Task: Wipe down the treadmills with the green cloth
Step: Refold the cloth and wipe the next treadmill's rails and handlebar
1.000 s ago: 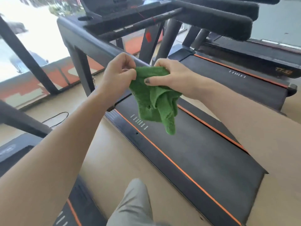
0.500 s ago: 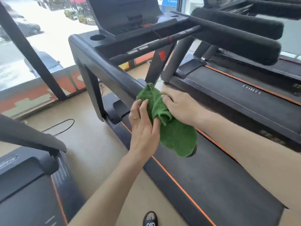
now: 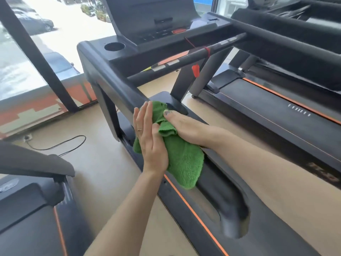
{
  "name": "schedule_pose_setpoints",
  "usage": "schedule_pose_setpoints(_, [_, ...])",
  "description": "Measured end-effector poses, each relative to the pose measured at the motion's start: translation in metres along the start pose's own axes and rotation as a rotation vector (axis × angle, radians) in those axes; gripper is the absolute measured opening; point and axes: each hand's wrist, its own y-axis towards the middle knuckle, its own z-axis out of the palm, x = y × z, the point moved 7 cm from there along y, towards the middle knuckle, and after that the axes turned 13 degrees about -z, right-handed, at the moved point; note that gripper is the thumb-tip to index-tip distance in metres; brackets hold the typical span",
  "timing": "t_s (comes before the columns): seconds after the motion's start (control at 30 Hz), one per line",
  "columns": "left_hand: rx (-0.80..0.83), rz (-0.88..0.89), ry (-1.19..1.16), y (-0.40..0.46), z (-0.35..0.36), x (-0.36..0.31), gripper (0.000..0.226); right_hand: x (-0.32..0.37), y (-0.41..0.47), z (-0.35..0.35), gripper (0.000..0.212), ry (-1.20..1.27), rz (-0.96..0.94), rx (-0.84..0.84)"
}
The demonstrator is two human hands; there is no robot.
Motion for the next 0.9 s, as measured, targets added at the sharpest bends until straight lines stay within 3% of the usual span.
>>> schedule_pose_setpoints(0.13, [-0.032,-0.154,-0.059,0.000,-0.001,0.002,0.055,-0.005,0.003,0.005,0.091,0.089,0.006,0.001])
schedule_pose_setpoints(0.27, [-0.030,-0.258,-0.197,-0.083,0.013,-0.014,0.059,-0.009,-0.079,0.000,0.046,0.192,-0.117,-0.001])
schedule_pose_setpoints(0.43, [-0.033,-0.283,-0.285,-0.190,0.038,-0.038,0.065,-0.030,-0.171,-0.006,0.037,0.519,-0.045,-0.085])
schedule_pose_setpoints(0.57, [-0.062,-0.237,-0.248,-0.157,0.028,-0.035,0.057,-0.038,-0.149,-0.012,0.032,0.477,0.104,-0.092])
schedule_pose_setpoints(0.63, [-0.068,-0.233,-0.146,-0.129,0.019,-0.030,0.054,-0.050,-0.139,-0.015,0.021,0.400,0.070,-0.064])
schedule_pose_setpoints(0.7, [-0.063,-0.226,-0.076,-0.124,0.014,-0.028,0.055,-0.054,-0.131,-0.029,0.024,0.292,0.039,-0.238])
schedule_pose_setpoints(0.77, [-0.069,-0.299,-0.106,-0.142,0.015,-0.023,0.060,-0.048,-0.134,-0.034,0.033,0.386,-0.006,-0.302])
schedule_pose_setpoints(0.83, [-0.059,-0.345,-0.220,-0.165,0.023,-0.021,0.062,-0.035,-0.142,-0.016,0.039,0.490,-0.054,-0.107])
schedule_pose_setpoints(0.9, [-0.041,-0.369,-0.383,-0.170,0.031,-0.017,0.059,-0.026,-0.145,-0.004,0.049,0.312,-0.125,0.031])
